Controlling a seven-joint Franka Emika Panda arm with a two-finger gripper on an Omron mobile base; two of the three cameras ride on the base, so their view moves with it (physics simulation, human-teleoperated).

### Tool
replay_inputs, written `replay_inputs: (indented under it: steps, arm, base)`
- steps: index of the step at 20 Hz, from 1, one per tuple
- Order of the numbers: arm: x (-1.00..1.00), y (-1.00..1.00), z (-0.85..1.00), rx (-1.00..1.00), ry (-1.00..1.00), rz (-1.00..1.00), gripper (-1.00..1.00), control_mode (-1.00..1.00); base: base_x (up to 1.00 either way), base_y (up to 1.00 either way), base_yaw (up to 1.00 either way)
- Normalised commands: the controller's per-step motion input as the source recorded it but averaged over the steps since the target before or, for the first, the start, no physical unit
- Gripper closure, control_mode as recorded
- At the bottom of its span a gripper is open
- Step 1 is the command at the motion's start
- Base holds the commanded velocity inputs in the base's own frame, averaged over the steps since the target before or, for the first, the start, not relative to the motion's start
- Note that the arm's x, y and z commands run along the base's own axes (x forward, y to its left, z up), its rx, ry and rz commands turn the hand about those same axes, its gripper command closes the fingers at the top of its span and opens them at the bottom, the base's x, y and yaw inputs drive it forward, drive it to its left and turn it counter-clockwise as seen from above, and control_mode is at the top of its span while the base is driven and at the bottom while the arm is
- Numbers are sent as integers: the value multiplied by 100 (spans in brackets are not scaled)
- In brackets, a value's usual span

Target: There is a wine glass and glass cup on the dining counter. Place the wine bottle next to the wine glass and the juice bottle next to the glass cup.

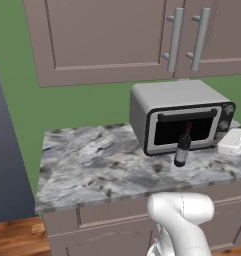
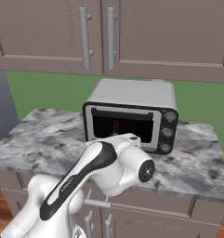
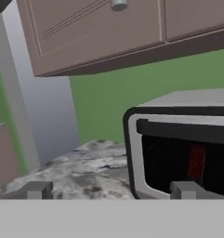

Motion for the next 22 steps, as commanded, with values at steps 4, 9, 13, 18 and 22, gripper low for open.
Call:
replay_inputs:
  steps: [4,9,13,18,22]
  arm:
    - [25,1,-11,9,0,2,-100,-100]
    - [24,0,-11,5,0,5,-100,-100]
    - [26,0,-13,0,0,4,-100,-100]
    - [23,-3,-12,0,0,3,-100,-100]
    - [23,-5,-10,0,0,2,-100,-100]
  base:
    - [0,0,0]
    - [0,0,0]
    - [0,0,0]
    - [0,0,0]
    - [0,0,0]
